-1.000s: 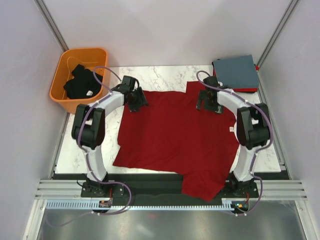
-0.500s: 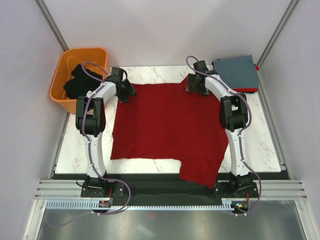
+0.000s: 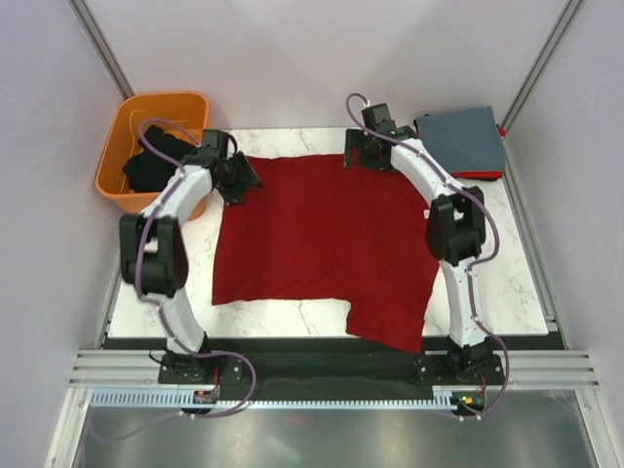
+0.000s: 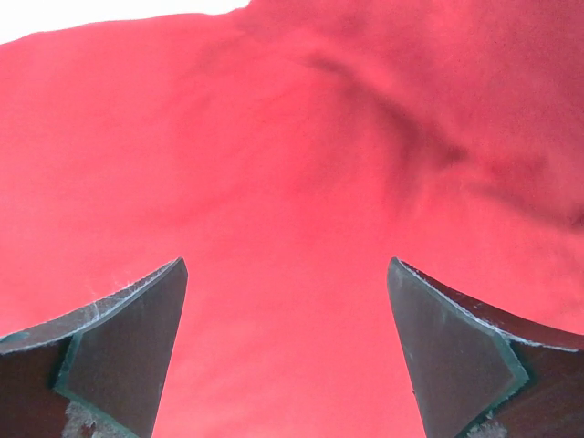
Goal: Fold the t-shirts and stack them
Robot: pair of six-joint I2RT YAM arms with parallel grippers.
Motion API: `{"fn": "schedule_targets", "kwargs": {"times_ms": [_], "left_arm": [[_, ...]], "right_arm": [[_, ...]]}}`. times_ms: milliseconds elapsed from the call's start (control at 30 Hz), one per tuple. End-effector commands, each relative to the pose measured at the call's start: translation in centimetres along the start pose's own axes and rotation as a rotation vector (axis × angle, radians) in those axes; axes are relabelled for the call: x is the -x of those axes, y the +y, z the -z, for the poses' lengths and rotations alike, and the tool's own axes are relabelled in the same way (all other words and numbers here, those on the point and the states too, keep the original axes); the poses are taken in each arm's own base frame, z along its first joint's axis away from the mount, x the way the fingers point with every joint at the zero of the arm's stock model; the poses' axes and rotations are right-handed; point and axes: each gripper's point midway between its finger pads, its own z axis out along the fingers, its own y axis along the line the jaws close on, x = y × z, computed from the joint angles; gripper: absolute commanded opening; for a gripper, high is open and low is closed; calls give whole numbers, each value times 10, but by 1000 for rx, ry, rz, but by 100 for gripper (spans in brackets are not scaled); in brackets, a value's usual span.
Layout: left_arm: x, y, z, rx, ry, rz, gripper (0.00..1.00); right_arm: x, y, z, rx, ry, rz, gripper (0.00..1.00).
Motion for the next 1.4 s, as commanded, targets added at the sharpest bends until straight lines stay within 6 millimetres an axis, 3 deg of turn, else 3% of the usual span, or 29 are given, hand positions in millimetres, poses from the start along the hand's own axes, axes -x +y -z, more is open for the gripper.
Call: {"fn": "schedule_targets", "kwargs": {"times_ms": [0, 67, 133, 167, 200, 233, 267, 300, 367, 400, 467, 500, 567, 600, 667, 867, 1200, 1300, 1367], "left_arm": [[-13, -16, 80, -77, -97, -75, 70], [-23, -12, 114, -92, -149, -97, 70], [-48, 16, 122, -31, -130, -95, 70], [-52, 19, 142, -46, -169, -101, 70], [-71, 42, 137, 15, -144, -92, 70], [-78, 53, 140, 39, -153, -80, 70], [-83, 59, 157, 25, -201, -44, 70], [-104, 82, 148, 63, -163, -14, 70], [-117, 101, 152, 71, -182, 68, 68], [-132, 118, 153, 76, -195, 102, 67], [-147, 137, 150, 100, -191, 183, 66], [-153, 152, 148, 152, -213, 234, 66], [-156, 156, 155, 143, -265, 346, 65], [-159, 164, 153, 163, -283, 383, 62], [-166, 174, 150, 177, -306, 463, 58], [-186, 197, 121, 260, -252, 546, 57], [-182, 220, 99, 328, -254, 592, 52], [-177, 218, 93, 312, -244, 592, 46], [-174, 218, 87, 302, -231, 582, 33]], "right_arm": [[50, 34, 114, 90, -193, 37, 98], [41, 32, 136, 80, -195, 31, 98], [18, 23, 165, 53, -186, 31, 98], [7, 19, 175, 44, -182, 21, 98], [-17, 12, 192, 39, -165, 3, 98], [-31, 8, 201, 30, -162, -9, 98], [-68, 0, 195, 1, -101, 3, 98], [-73, -3, 225, 20, -151, -52, 98], [-102, -12, 239, 16, -144, -99, 98], [-131, -16, 251, 37, -132, -168, 98], [-163, -19, 260, 64, -89, -221, 98], [-189, -24, 266, 74, -64, -227, 98], [-213, -26, 271, 84, -42, -282, 98], [-233, -34, 273, 70, -23, -272, 98], [-255, -44, 272, 27, 8, -284, 98], [-280, -63, 272, -36, 32, -301, 98], [-302, -75, 256, -89, 72, -293, 98], [-313, -83, 249, -143, 91, -309, 98], [-324, -86, 243, -164, 119, -311, 98]]}}
